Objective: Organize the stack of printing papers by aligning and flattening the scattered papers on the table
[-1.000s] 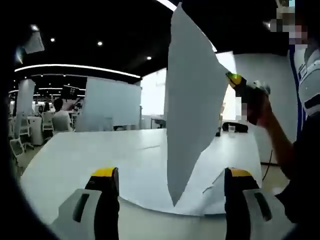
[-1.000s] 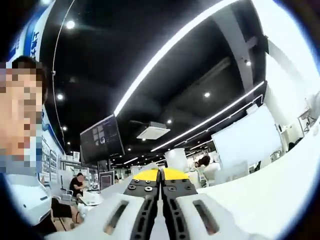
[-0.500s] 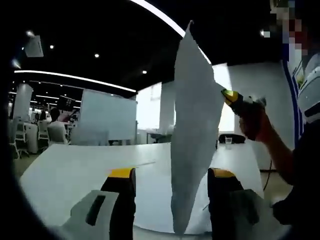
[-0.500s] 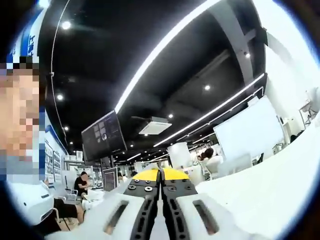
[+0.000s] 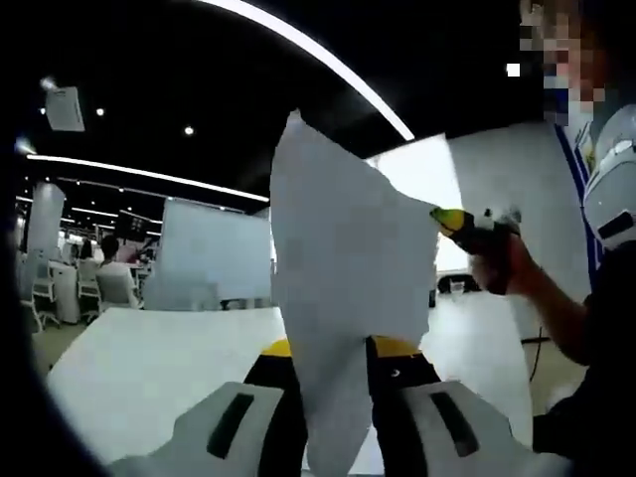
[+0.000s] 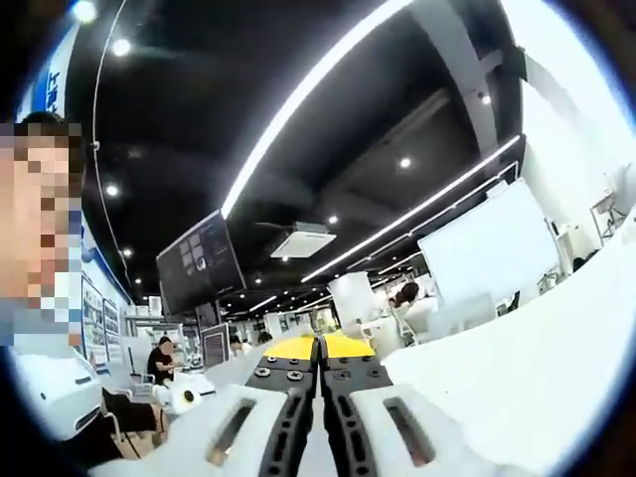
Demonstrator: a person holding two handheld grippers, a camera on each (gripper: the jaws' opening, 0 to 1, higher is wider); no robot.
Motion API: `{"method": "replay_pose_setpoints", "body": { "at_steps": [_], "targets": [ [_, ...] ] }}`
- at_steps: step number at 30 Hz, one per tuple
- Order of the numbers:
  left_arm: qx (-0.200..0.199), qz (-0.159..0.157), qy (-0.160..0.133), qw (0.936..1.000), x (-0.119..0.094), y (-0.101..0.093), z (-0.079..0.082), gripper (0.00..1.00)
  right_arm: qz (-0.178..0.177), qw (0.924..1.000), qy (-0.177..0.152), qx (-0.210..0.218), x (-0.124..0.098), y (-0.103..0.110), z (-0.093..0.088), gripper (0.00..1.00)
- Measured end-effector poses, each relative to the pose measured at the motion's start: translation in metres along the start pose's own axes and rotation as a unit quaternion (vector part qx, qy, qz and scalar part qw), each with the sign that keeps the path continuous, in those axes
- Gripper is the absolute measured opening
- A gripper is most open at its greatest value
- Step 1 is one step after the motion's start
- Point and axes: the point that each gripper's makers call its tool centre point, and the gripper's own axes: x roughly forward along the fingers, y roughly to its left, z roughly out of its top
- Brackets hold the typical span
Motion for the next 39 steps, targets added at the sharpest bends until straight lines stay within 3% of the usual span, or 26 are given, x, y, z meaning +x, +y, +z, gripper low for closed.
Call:
{"method": "replay_pose_setpoints", "body": {
  "at_steps": [5, 11, 18, 25, 32, 39],
  "targets": [
    [0.042, -0.001, -0.006, 0.9991, -0.004, 0.000, 0.010, 0.06, -0.008, 0.9996, 0.024, -0.012, -0.002, -0.006, -0.009, 0.00],
    [0.055, 0.001, 0.003, 0.9985, -0.006, 0.001, 0.013, 0.06, -0.015, 0.9985, 0.045, -0.025, -0.005, -0.012, -0.018, 0.00],
    [0.104, 0.028, 0.001, 0.9941, -0.012, 0.006, 0.022, 0.06, -0.011, 0.9973, 0.069, -0.023, -0.005, -0.013, -0.026, 0.00],
    [0.121, 0.030, 0.000, 0.9922, -0.014, 0.005, 0.026, 0.06, -0.034, 0.9913, 0.101, -0.078, -0.005, -0.021, -0.037, 0.10],
    [0.119, 0.033, -0.004, 0.9923, -0.017, 0.007, 0.029, 0.05, -0.029, 0.9910, 0.101, -0.083, -0.005, -0.019, -0.037, 0.19],
    [0.124, 0.030, 0.000, 0.9918, -0.017, 0.005, 0.029, 0.05, -0.017, 0.9775, 0.139, -0.158, 0.001, -0.009, -0.051, 0.25]
  ]
}}
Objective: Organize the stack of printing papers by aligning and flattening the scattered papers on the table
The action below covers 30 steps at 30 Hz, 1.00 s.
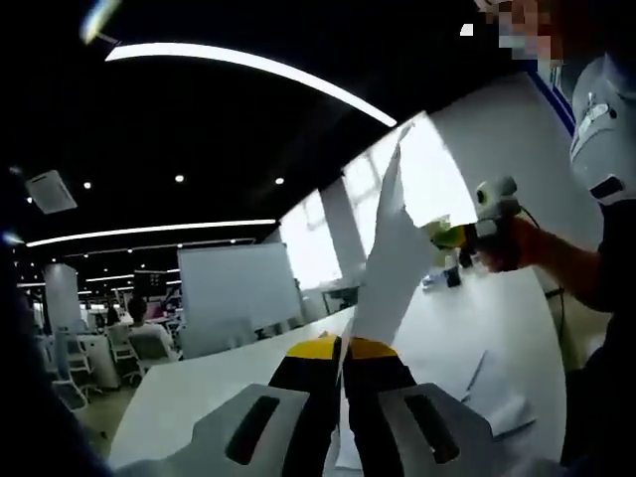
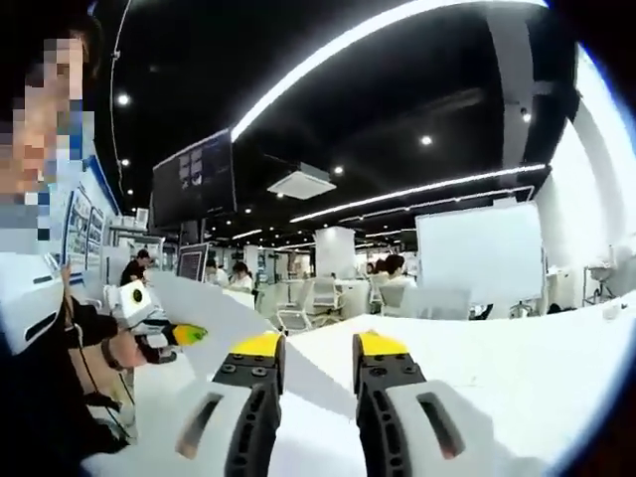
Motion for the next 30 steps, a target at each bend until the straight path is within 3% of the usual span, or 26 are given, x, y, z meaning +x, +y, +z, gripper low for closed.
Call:
{"method": "replay_pose_setpoints", "body": {
  "at_steps": [7, 15, 22, 30],
  "targets": [
    [-0.003, -0.005, -0.001, 1.0000, 0.001, -0.003, 0.001, 0.05, 0.014, 0.9991, 0.025, -0.032, 0.010, 0.015, -0.009, 0.25],
    [0.005, -0.011, 0.011, 0.9999, 0.004, -0.010, -0.002, 0.05, 0.040, 0.9981, 0.032, -0.034, 0.015, 0.029, -0.012, 0.24],
    [0.010, -0.016, 0.013, 0.9997, 0.009, -0.015, -0.002, 0.06, 0.043, 0.9949, 0.067, -0.062, 0.021, 0.034, -0.027, 0.24],
    [0.009, -0.019, 0.013, 0.9997, 0.011, -0.017, -0.001, 0.06, 0.058, 0.9938, 0.082, -0.048, 0.024, 0.041, -0.036, 0.23]
  ]
}}
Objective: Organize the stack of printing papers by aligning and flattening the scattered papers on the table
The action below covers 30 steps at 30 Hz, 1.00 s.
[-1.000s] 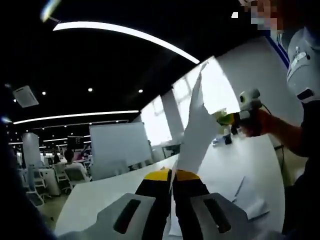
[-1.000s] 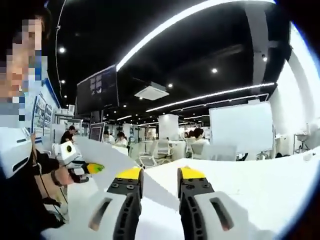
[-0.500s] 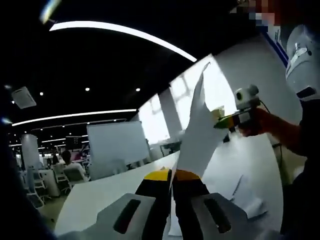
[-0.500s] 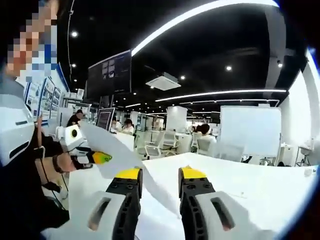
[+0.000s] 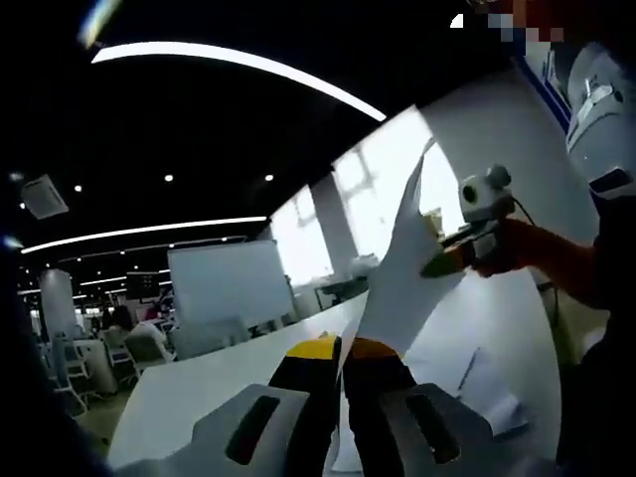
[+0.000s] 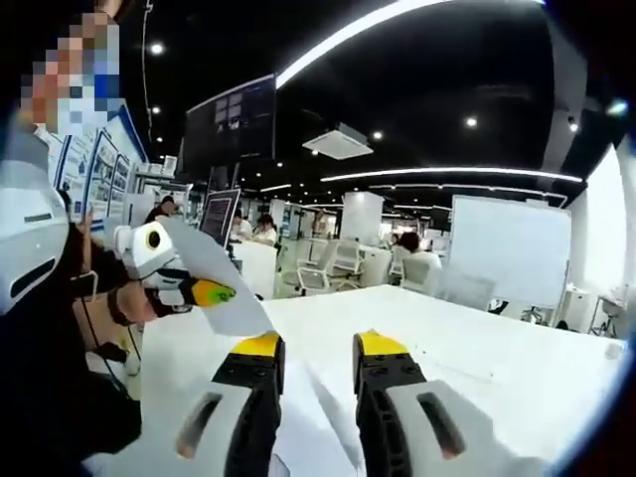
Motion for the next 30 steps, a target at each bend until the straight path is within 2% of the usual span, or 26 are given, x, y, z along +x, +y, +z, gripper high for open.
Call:
{"method": "replay_pose_setpoints", "body": {
  "at_steps": [8, 11, 16, 20, 22, 24, 26, 30],
  "targets": [
    [0.001, -0.002, 0.002, 1.0000, 0.002, -0.002, 0.001, 0.06, 0.010, 0.9996, 0.019, -0.020, 0.006, 0.010, -0.006, 0.18],
    [0.002, 0.000, 0.004, 1.0000, 0.002, -0.002, 0.000, 0.06, 0.016, 0.9995, 0.020, -0.018, 0.005, 0.012, -0.006, 0.09],
    [0.002, 0.005, 0.000, 1.0000, 0.001, -0.001, 0.000, 0.06, 0.023, 0.9996, 0.016, -0.011, 0.004, 0.013, -0.006, 0.03],
    [-0.014, -0.006, -0.003, 0.9999, 0.002, -0.005, -0.001, 0.08, 0.028, 0.9994, 0.014, -0.014, 0.003, 0.016, -0.006, 0.00],
    [-0.021, -0.003, -0.003, 0.9998, 0.002, -0.004, -0.001, 0.13, 0.030, 0.9994, 0.012, -0.014, 0.003, 0.017, -0.005, 0.00],
    [-0.036, 0.001, -0.011, 0.9993, 0.002, -0.002, 0.001, 0.25, 0.035, 0.9992, 0.012, -0.013, 0.003, 0.020, -0.005, 0.00],
    [-0.049, 0.006, -0.015, 0.9986, 0.001, 0.002, 0.001, 0.34, 0.037, 0.9991, 0.012, -0.014, 0.002, 0.021, -0.005, 0.00],
    [-0.056, 0.023, -0.011, 0.9981, -0.003, 0.013, -0.004, 0.41, 0.042, 0.9991, 0.001, 0.000, -0.001, 0.020, -0.002, 0.00]
  ]
}}
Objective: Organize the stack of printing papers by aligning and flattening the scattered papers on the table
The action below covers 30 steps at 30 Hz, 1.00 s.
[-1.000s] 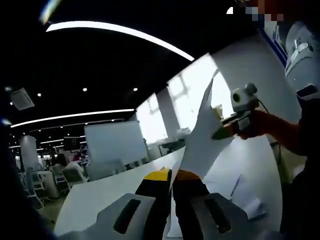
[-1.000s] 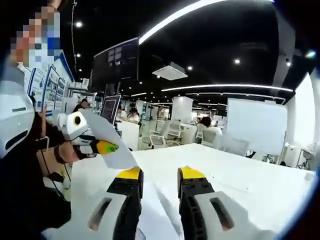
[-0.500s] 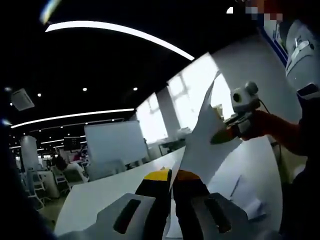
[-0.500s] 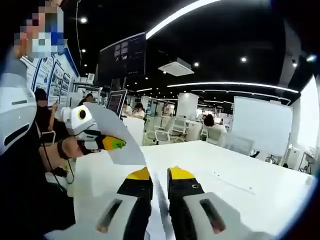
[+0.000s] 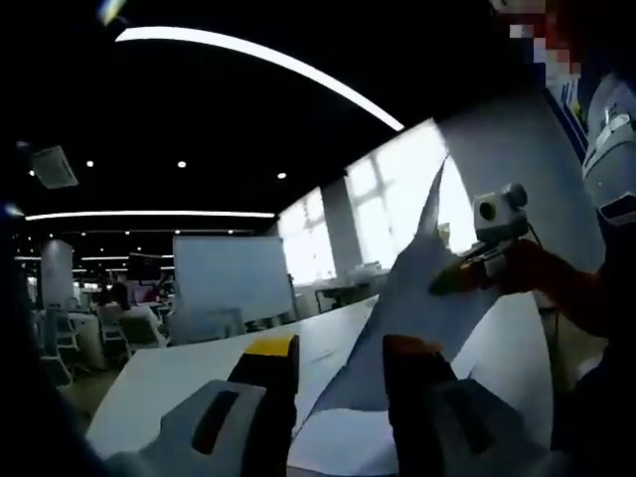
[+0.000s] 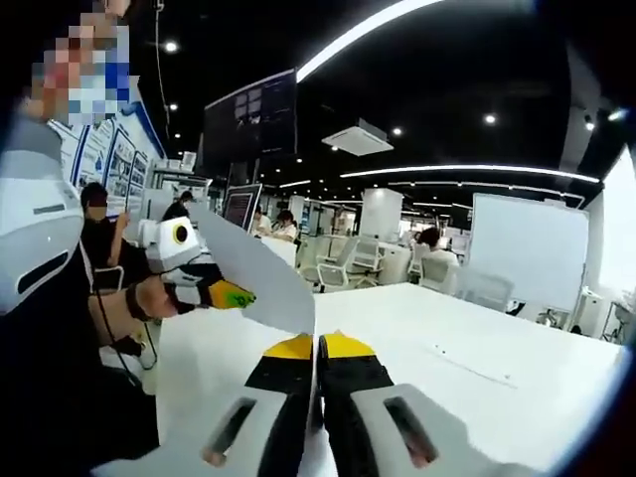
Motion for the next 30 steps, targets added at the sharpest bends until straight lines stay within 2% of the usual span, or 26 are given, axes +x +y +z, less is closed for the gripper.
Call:
{"method": "replay_pose_setpoints", "body": {
  "at_steps": [5, 13, 16, 21, 27, 30],
  "targets": [
    [-0.058, 0.010, -0.024, 0.9980, -0.006, 0.015, -0.004, 0.53, 0.006, 0.9992, -0.024, 0.031, -0.005, -0.003, 0.009, 0.00],
    [-0.081, 0.019, -0.009, 0.9965, -0.007, 0.024, -0.021, 0.60, 0.021, 0.9953, -0.059, 0.074, -0.013, -0.004, 0.023, 0.00],
    [-0.110, 0.009, -0.021, 0.9937, -0.005, 0.022, -0.021, 0.61, 0.036, 0.9914, -0.079, 0.098, -0.015, -0.003, 0.030, 0.00],
    [-0.168, -0.033, -0.056, 0.9836, 0.002, 0.012, -0.012, 0.61, 0.057, 0.9853, -0.100, 0.126, -0.018, 0.000, 0.037, 0.00],
    [-0.175, -0.039, -0.053, 0.9824, 0.013, 0.009, -0.016, 0.60, 0.085, 0.9786, -0.115, 0.148, -0.022, 0.007, 0.043, 0.00],
    [-0.207, -0.056, -0.058, 0.9751, 0.018, 0.004, -0.017, 0.60, 0.093, 0.9773, -0.118, 0.149, -0.023, 0.010, 0.046, 0.00]
  ]
}}
